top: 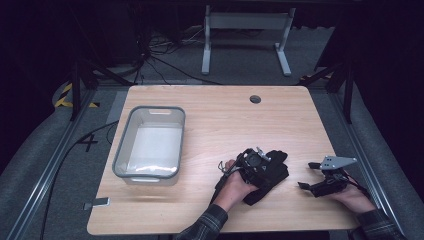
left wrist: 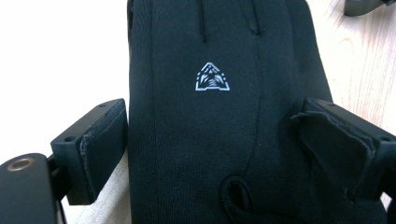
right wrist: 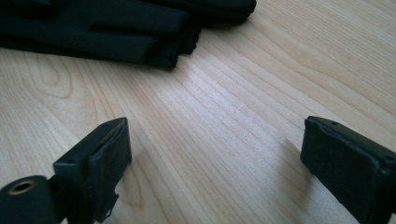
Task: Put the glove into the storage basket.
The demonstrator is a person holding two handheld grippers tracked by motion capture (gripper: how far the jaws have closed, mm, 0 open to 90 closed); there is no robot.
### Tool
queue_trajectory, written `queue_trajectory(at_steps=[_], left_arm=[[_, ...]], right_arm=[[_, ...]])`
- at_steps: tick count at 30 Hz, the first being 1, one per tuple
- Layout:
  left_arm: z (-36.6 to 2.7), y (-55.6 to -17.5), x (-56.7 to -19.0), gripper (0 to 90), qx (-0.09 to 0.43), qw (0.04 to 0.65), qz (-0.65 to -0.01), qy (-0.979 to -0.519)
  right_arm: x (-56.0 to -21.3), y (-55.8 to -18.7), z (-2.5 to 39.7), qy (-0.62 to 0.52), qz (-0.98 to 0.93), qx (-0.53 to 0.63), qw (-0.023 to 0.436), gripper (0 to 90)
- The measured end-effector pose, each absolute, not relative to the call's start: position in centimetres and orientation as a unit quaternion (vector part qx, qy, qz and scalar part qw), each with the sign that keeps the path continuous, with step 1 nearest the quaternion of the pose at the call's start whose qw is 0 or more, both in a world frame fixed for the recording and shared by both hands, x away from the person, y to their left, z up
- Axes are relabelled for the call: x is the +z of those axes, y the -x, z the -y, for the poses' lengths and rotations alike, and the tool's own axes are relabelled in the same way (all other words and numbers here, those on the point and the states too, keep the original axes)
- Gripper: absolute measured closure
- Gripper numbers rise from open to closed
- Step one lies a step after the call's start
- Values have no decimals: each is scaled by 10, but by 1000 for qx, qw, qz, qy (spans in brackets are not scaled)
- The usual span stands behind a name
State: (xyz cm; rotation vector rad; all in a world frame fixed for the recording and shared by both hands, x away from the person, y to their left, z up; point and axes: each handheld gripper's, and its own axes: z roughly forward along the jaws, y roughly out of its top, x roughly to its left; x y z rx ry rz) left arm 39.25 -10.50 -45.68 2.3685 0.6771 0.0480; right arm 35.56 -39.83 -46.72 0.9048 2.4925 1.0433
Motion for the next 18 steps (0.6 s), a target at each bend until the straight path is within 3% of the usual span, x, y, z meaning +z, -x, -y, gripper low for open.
queue_trajectory(at_steps=[4, 9, 11, 14, 18], left_arm=[[104, -392, -456, 130, 22, 328, -251, -910], [104, -389, -455, 226, 22, 326, -238, -915], [104, -388, -453, 303, 16, 330, -225, -917], [103, -387, -452, 522, -9, 336, -213, -917], [102, -389, -453, 643, -27, 344, -218, -913]], right_arm=[[-467, -356, 398, -312, -866, 362, 146, 79], [-468, -356, 398, -310, -867, 362, 144, 76], [-468, -356, 398, -309, -867, 362, 144, 72], [-468, -356, 398, -308, -868, 362, 143, 69], [-468, -356, 398, -308, -868, 362, 144, 69]])
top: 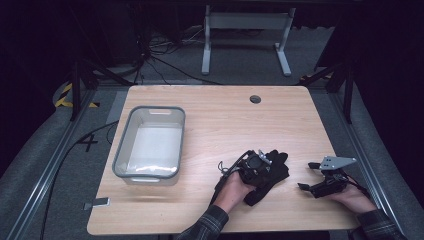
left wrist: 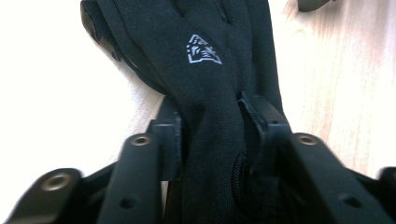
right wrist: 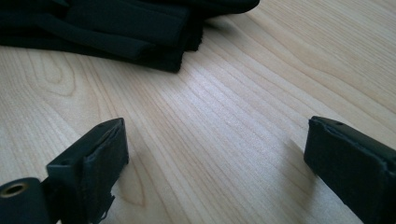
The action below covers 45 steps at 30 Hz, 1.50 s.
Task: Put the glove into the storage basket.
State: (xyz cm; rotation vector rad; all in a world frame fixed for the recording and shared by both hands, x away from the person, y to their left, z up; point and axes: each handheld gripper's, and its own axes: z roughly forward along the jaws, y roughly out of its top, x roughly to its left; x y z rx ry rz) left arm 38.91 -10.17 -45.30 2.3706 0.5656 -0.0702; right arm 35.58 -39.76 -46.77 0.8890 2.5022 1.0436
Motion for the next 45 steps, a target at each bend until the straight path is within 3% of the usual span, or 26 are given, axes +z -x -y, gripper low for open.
queue_trajectory(at_steps=[5, 17, 45], left_arm=[[100, -392, -449, 683, -43, 344, -223, -911], [97, -387, -424, 685, -44, 337, -216, -915], [29, -400, -364, 675, -15, 368, -247, -896]], right_arm=[[-468, -356, 398, -308, -868, 362, 144, 69], [-468, -356, 398, -309, -868, 362, 144, 69], [-468, -356, 398, -309, -868, 362, 144, 69]])
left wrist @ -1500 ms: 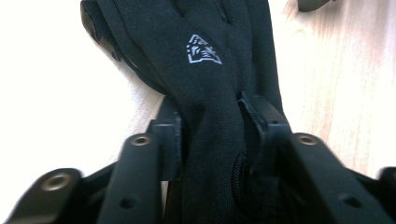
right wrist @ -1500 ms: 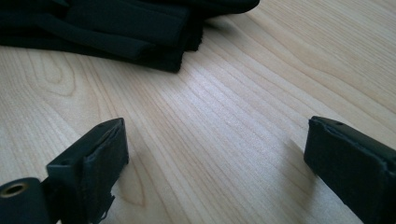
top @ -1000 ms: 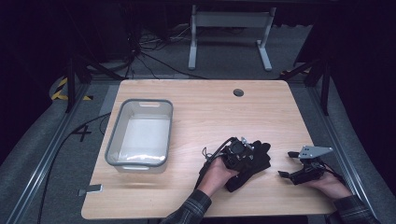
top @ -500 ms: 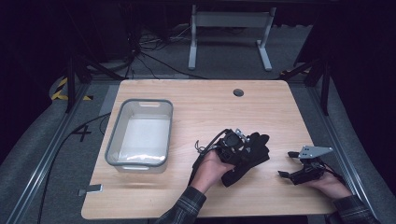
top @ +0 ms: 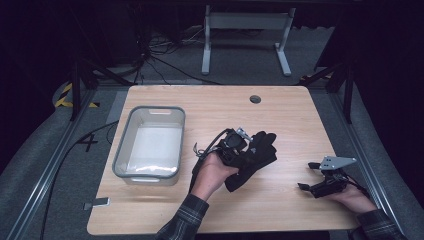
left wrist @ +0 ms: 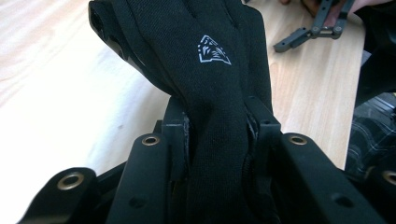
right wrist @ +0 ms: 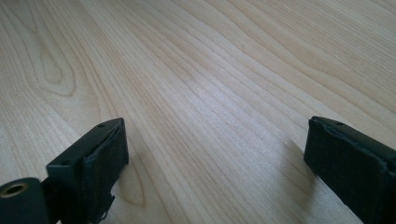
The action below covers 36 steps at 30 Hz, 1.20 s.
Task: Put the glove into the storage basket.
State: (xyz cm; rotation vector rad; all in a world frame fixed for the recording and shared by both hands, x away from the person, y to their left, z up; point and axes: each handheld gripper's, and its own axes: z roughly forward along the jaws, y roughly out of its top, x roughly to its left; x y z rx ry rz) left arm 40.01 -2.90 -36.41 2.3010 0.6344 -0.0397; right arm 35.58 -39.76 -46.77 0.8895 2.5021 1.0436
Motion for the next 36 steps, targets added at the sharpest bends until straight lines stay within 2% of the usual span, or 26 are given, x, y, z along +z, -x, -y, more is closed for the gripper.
queue_trajectory(at_steps=[16, 36], left_arm=[[-55, -410, -337, 674, 45, 376, -312, -871], [-146, -420, -336, 675, 100, 374, -397, -832]], right_arm=[[-468, -356, 398, -308, -868, 362, 144, 69], [-468, -356, 397, -310, -867, 363, 144, 69]])
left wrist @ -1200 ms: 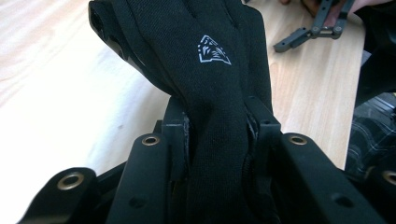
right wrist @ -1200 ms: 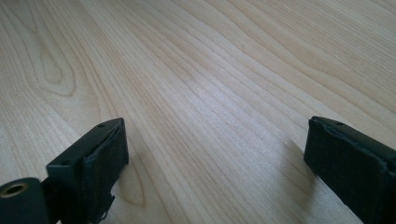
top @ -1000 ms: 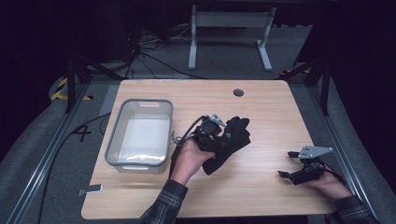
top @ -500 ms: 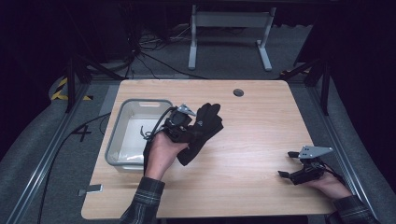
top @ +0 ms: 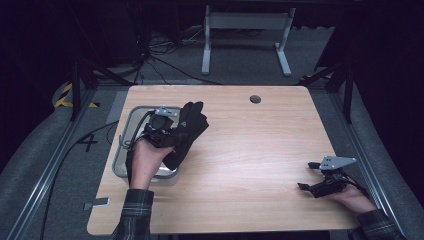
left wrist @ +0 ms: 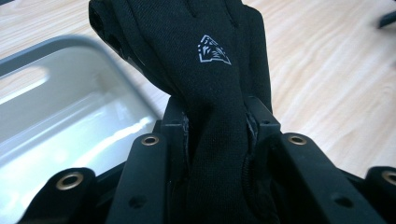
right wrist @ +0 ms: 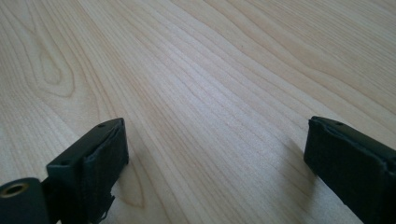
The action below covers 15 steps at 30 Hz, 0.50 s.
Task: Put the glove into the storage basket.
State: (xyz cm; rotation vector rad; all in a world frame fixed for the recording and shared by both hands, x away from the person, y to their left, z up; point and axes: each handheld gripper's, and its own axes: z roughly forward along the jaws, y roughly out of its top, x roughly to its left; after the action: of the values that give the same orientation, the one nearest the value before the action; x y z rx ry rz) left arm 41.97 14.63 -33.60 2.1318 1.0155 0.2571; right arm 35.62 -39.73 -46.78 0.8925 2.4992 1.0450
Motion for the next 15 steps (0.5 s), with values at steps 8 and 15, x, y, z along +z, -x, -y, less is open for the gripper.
queue_trajectory(at_steps=[8, 15], left_arm=[[-181, -428, -352, 675, 113, 362, -436, -816], [-199, -435, -367, 675, 118, 350, -456, -810]], right_arm=[[-468, -356, 397, -310, -867, 362, 144, 69], [-468, -356, 397, -310, -867, 362, 144, 69]])
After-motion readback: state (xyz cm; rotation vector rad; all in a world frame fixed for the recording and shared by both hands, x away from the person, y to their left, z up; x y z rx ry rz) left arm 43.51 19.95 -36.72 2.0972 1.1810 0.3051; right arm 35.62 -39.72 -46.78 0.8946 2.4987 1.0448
